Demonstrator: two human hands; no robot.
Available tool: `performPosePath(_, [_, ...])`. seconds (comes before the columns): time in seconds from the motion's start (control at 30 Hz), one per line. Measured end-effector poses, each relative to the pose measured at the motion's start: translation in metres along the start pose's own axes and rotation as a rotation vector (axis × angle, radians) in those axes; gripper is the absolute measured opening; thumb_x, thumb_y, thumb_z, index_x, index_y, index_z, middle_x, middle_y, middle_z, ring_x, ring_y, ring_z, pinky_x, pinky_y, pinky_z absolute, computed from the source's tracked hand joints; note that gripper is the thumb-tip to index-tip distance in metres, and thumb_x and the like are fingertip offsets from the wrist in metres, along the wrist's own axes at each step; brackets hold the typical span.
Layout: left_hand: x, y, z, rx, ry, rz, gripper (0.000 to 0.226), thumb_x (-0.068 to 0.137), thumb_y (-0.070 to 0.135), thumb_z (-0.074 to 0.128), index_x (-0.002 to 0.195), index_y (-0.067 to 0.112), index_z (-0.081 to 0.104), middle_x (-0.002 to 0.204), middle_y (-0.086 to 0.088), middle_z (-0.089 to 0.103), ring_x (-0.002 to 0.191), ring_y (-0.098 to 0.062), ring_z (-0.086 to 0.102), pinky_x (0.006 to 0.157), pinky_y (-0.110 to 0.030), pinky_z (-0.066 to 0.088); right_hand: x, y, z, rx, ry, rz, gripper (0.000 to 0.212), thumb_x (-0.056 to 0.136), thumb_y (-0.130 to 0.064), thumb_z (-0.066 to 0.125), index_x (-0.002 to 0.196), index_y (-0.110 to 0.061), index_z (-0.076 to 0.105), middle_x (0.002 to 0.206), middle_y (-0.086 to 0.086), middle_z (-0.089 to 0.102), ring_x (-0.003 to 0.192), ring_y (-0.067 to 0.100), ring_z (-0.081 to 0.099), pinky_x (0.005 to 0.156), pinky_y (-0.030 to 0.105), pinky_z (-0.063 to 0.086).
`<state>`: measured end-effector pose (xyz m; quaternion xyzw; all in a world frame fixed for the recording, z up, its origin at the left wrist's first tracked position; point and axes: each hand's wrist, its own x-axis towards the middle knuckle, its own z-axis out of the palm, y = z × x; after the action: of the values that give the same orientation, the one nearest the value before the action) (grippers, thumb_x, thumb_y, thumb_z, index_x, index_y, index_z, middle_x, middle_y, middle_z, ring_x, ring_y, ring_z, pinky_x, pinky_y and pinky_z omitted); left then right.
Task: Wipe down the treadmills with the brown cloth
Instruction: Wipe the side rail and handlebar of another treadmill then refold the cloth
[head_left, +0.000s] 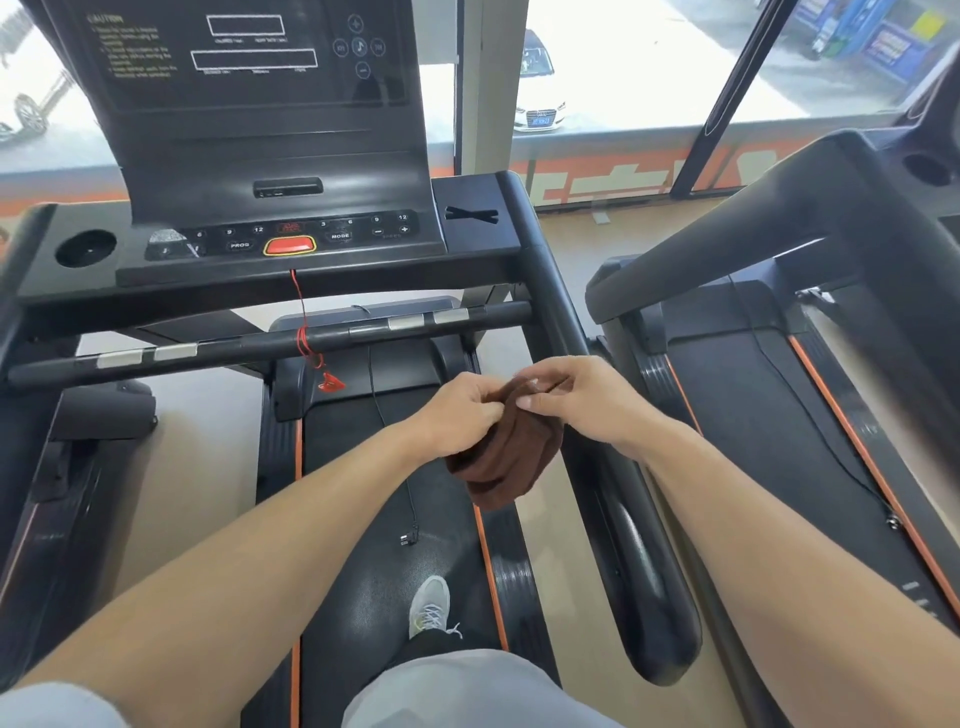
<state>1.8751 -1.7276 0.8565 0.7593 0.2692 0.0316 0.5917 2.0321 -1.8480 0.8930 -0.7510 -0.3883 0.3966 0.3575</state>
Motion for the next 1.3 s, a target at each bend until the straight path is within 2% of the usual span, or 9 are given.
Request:
performPosePath(0.17, [-0.004,-0.009,-0.002,0.123,0.117,-0.027,0.036,0.092,0.008,0.063,0.085,0.040,0.075,0.079,0.015,0.073,0.077,-0.005,0.066,0.072,-0.032,0.053,-0.011,0.002,0.007,-0.080,0.063,-0.127,0.017,0.088,-0.019,0.082,0.082,-0.023,0.067,0.098,-0.014,0.076,0.095,0.002,0.070,0.086,0.027,0.054])
performPosePath(0.37, [-0.015,-0.028,-0.003,0.736,0.196,-0.374,0.035,0.081,0.008,0.065,0.105,0.033,0.066,0.113,0.007,0.069,0.103,-0.021,0.063,0.079,-0.034,0.046,-0.019,0.015,0.023,-0.148,0.097,-0.099,0.017,0.091,-0.018,0.078,0.086,-0.021,0.063,0.085,-0.004,0.072,0.086,0.015,0.067,0.078,0.030,0.054])
performPosePath(0.6, [-0.015,-0.007,-0.044,0.153,0.219,-0.415,0.041,0.083,-0.011,0.045,0.076,0.015,0.076,0.091,-0.010,0.074,0.087,-0.026,0.072,0.068,-0.038,0.064,-0.022,0.028,0.022,-0.034,0.095,-0.006,0.028,0.095,-0.004,0.072,0.116,-0.022,0.077,0.087,-0.010,0.073,0.088,0.005,0.070,0.096,0.022,0.055])
performPosePath(0.73, [-0.018,0.000,-0.051,0.193,0.170,-0.224,0.042,0.069,-0.013,0.039,0.055,0.017,0.065,0.057,0.005,0.060,0.063,-0.013,0.055,0.064,-0.029,0.044,-0.030,0.019,0.023,0.184,0.082,0.045,0.019,0.102,-0.008,0.063,0.107,-0.020,0.078,0.094,0.002,0.076,0.092,0.018,0.073,0.084,0.038,0.063])
performPosePath(0.83, [-0.013,0.011,-0.053,-0.120,0.194,-0.223,0.037,0.061,-0.007,0.035,0.046,0.017,0.059,0.052,-0.002,0.050,0.051,-0.018,0.042,0.053,-0.027,0.030,-0.042,0.006,0.021,0.302,0.074,0.017,0.015,0.105,-0.010,0.057,0.110,-0.011,0.072,0.095,0.012,0.068,0.082,0.017,0.068,0.067,0.035,0.062])
performPosePath(1.0, [0.030,0.069,-0.041,-0.503,0.505,-0.125,0.030,0.099,0.037,0.052,0.090,0.015,0.071,0.067,-0.001,0.057,0.051,-0.014,0.052,0.046,-0.021,0.039,-0.061,-0.001,-0.003,0.626,0.297,-0.005,0.012,0.106,-0.003,0.051,0.105,-0.007,0.063,0.091,0.009,0.070,0.073,0.021,0.067,0.062,0.038,0.063])
performPosePath(1.1, [0.044,0.091,-0.019,-0.443,0.701,0.000,0.014,0.101,0.025,0.053,0.100,0.020,0.065,0.084,0.001,0.068,0.067,-0.011,0.060,0.060,-0.025,0.048,-0.068,0.034,-0.042,0.718,0.612,0.159,0.015,0.106,-0.005,0.050,0.112,-0.009,0.064,0.102,0.009,0.072,0.079,0.021,0.071,0.067,0.039,0.061])
performPosePath(1.23, [0.045,0.045,0.041,-0.271,0.542,-0.165,0.021,0.099,0.016,0.053,0.114,0.021,0.066,0.109,0.003,0.068,0.104,-0.017,0.063,0.086,-0.029,0.048,-0.075,0.107,-0.070,0.069,0.646,0.552,0.062,0.096,-0.019,0.068,0.153,-0.017,0.044,0.151,0.014,0.050,0.128,0.031,0.058,0.108,0.048,0.048])
performPosePath(1.3, [0.037,0.013,0.075,-0.211,0.416,-0.336,0.032,0.103,0.022,0.049,0.133,0.019,0.060,0.133,-0.002,0.062,0.121,-0.022,0.057,0.090,-0.026,0.040,-0.076,0.112,-0.057,-0.135,0.560,0.512,0.072,0.097,-0.027,0.067,0.160,-0.015,0.034,0.160,0.013,0.039,0.142,0.032,0.045,0.118,0.044,0.037])
